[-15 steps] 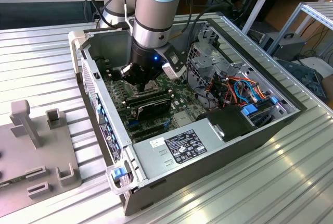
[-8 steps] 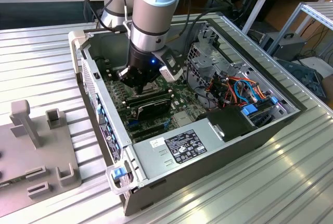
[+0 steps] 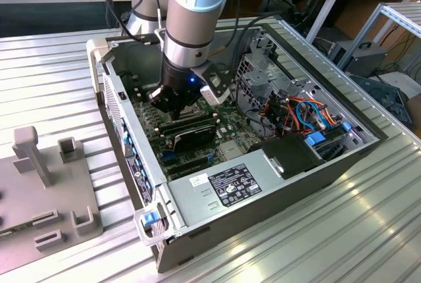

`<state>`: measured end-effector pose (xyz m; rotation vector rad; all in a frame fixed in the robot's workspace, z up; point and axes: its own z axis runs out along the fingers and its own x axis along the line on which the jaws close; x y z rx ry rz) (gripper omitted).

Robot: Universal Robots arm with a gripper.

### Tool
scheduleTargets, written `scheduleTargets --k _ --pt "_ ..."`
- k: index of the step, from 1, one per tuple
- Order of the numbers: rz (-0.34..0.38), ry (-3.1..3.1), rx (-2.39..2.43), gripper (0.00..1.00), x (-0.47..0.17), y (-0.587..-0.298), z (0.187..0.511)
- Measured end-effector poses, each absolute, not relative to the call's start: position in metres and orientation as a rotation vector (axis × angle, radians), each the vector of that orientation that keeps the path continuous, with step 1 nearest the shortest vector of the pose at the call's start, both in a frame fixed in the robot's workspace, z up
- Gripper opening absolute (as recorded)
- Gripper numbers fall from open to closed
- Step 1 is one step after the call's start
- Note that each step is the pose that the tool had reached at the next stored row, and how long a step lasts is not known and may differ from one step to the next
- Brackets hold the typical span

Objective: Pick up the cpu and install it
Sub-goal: 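Install the second cpu locking lever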

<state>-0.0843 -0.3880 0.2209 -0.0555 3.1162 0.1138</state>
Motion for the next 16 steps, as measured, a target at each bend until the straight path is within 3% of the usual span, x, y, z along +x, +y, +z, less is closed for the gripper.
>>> scheduleTargets --k 16 --pt "0.114 3.116 -0.056 0.11 -0.0876 -0.3870 0.2116"
